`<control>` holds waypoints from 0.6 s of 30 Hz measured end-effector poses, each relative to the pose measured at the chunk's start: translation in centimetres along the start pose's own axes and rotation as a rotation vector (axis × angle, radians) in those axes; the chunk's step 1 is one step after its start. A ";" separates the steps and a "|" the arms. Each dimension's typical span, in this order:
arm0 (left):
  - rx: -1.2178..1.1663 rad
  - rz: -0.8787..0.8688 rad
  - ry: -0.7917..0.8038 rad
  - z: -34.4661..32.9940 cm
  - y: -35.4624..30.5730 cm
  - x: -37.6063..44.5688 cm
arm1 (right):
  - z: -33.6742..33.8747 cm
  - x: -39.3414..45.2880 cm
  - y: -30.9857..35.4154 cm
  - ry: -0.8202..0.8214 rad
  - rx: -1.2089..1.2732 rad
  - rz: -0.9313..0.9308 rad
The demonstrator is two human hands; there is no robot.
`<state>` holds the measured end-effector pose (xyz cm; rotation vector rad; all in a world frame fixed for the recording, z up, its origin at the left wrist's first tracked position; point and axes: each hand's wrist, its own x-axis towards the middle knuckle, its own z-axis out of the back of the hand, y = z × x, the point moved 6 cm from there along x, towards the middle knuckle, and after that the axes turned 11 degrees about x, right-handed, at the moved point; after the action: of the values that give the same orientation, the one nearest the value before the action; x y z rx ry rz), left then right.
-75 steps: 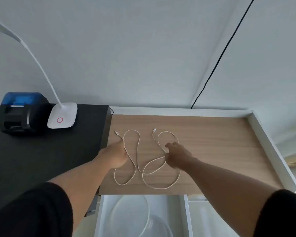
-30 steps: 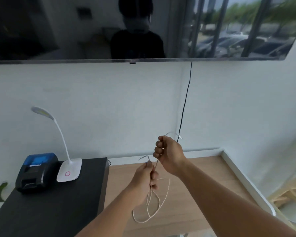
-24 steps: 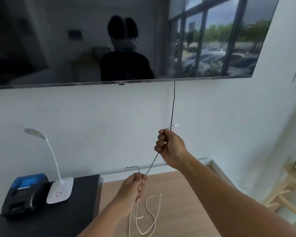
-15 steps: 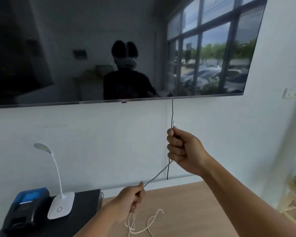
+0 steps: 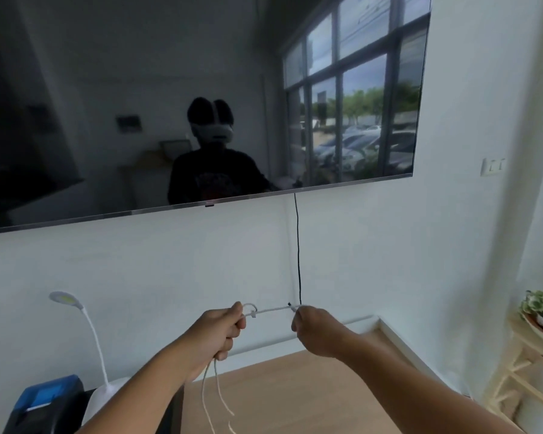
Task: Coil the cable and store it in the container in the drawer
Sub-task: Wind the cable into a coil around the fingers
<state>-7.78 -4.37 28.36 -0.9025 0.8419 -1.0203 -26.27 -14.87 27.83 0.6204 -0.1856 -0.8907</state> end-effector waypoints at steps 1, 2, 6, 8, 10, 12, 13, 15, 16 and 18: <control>-0.009 -0.004 -0.017 -0.1 0.3 -0.3 | 0.5 0.3 -0.2 -0.071 0.163 0.009; -0.024 -0.006 -0.031 -0.3 0.5 -0.6 | 0.8 0.4 -0.4 -0.109 0.396 -0.006; -0.175 0.041 -0.049 -1.5 1.7 -1.7 | 1.8 0.7 1.9 -0.027 1.121 0.064; -0.272 0.070 -0.037 -2.4 1.7 -2.2 | 3.2 -0.1 4.2 0.013 1.305 0.175; -0.354 0.081 -0.011 -3.2 1.4 -2.4 | 4.5 -1.3 6.5 0.071 1.435 0.307; -0.390 0.078 0.025 -3.5 0.5 -2.5 | 5.5 -2.8 9.3 0.186 1.474 0.446; -0.401 0.070 0.046 -3.5 -0.1 -2.5 | 5.8 -3.9 10.8 0.257 1.442 0.503; -0.430 0.053 0.100 -3.2 -1.6 -2.5 | 5.9 -6.3 13.2 0.398 1.304 0.565; -0.432 0.038 0.139 -3.0 -2.4 -2.5 | 5.8 -7.6 14.1 0.457 1.204 0.585; -0.406 -0.008 0.225 -2.3 -4.0 -2.6 | 5.0 -9.8 15.3 0.541 0.898 0.609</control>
<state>-11.93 -3.39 31.50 -1.1450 1.2661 -0.9863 -24.20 -2.28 41.71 1.5123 -0.2629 0.0182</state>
